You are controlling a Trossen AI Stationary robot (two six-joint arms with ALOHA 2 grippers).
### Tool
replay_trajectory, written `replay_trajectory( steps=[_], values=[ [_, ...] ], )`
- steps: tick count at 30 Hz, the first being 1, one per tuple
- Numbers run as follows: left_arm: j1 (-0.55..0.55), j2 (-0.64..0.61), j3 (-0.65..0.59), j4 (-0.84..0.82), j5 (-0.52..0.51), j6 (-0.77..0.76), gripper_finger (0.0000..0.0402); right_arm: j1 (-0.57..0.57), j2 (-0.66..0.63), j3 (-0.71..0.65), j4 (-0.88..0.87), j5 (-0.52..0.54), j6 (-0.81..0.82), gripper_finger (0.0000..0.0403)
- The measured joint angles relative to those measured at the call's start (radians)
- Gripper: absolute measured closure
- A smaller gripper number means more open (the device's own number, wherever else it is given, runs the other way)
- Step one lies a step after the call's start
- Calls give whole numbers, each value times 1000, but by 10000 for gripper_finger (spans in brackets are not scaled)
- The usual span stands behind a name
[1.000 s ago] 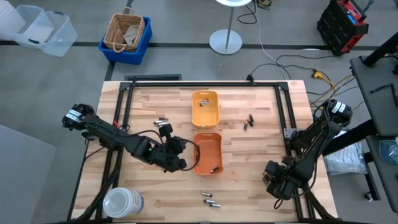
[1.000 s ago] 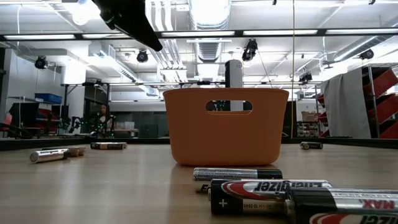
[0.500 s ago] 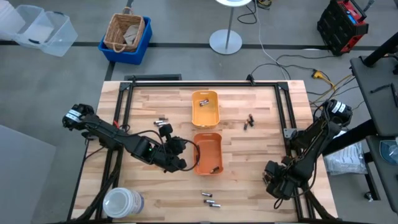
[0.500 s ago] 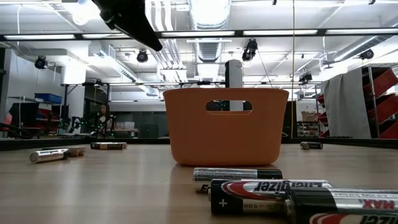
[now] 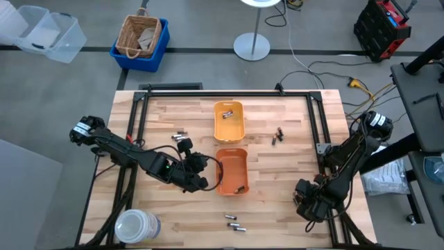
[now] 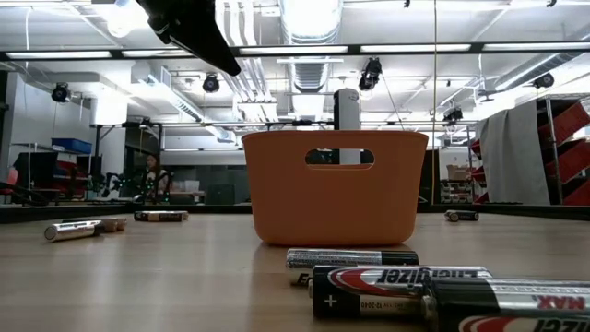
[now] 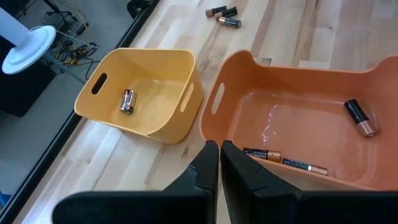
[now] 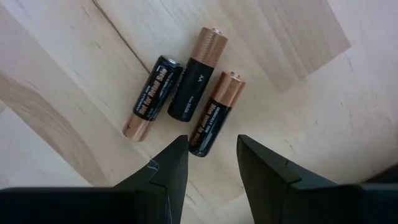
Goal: Sort batteries
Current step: Put the black battery into the orange bin
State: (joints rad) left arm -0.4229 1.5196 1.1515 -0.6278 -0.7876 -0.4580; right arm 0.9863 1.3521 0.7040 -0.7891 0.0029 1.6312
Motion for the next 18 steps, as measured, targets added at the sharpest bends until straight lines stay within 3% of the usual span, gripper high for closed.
replay_trajectory(
  steps=[18],
  values=[
    [0, 1, 0, 3, 0, 0, 402, 0, 0, -63, 52, 0, 7, 273]
  ],
)
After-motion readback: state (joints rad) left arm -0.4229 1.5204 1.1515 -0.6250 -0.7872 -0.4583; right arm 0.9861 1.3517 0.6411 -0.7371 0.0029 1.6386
